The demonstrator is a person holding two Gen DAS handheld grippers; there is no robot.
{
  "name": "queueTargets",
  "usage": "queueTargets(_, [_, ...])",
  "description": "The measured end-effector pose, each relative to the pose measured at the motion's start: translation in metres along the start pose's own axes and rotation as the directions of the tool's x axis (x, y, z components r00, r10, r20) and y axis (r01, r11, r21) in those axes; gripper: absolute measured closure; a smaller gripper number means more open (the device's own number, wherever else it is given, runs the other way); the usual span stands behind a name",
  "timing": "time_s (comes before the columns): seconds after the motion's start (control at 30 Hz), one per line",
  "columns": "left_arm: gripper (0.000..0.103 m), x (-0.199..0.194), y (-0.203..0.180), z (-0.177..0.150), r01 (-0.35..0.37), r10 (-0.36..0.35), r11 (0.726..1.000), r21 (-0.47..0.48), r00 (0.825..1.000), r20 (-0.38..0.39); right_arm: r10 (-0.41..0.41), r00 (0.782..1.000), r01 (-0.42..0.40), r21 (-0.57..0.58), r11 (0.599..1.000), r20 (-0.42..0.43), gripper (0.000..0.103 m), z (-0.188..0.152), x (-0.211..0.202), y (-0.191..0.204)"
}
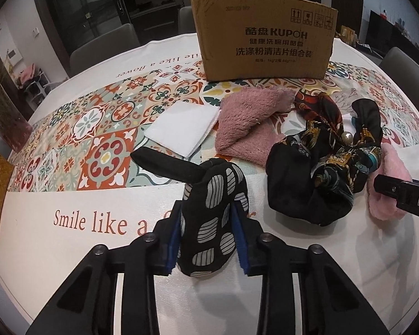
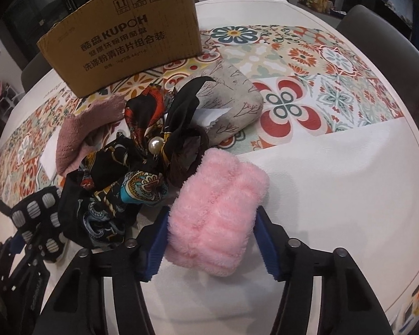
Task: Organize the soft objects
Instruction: 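Grasp the patterned oven mitt with the left tool while the right tool grasps the pink wristband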
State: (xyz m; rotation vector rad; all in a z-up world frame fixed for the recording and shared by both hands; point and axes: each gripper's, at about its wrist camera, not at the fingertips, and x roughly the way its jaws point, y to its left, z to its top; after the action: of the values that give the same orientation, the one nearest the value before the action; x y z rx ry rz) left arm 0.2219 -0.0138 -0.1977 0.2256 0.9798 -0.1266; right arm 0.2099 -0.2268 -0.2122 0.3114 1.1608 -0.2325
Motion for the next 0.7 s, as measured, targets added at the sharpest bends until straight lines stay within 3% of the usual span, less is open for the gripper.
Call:
queueTargets(0.17, [0.083,-0.005,-0.005,-0.002,0.023,-0.023,1.000,-0.014,1.000,-0.001,0.022,1.000,-0.023,-0.029,0.999,-0.006,0.057,-0.001,-0.005,-0.003])
queueTargets(0.4, [0.083,-0.021,-0.012,-0.003,0.025,-0.024,0.999,-0.033,1.000,0.016,0.030,0.999,-0.029,-0.068,0.997,0.014,0.058,-0.003,-0.022,-0.007])
queueTargets(0.7, [0.083,-0.059,-0.021,0.006,0.035,-0.031,0.999,-0.033,0.994,0.106,0.058,0.996,-0.052,-0.087,0.995,0.061,0.058,-0.002,-0.055,-0.015])
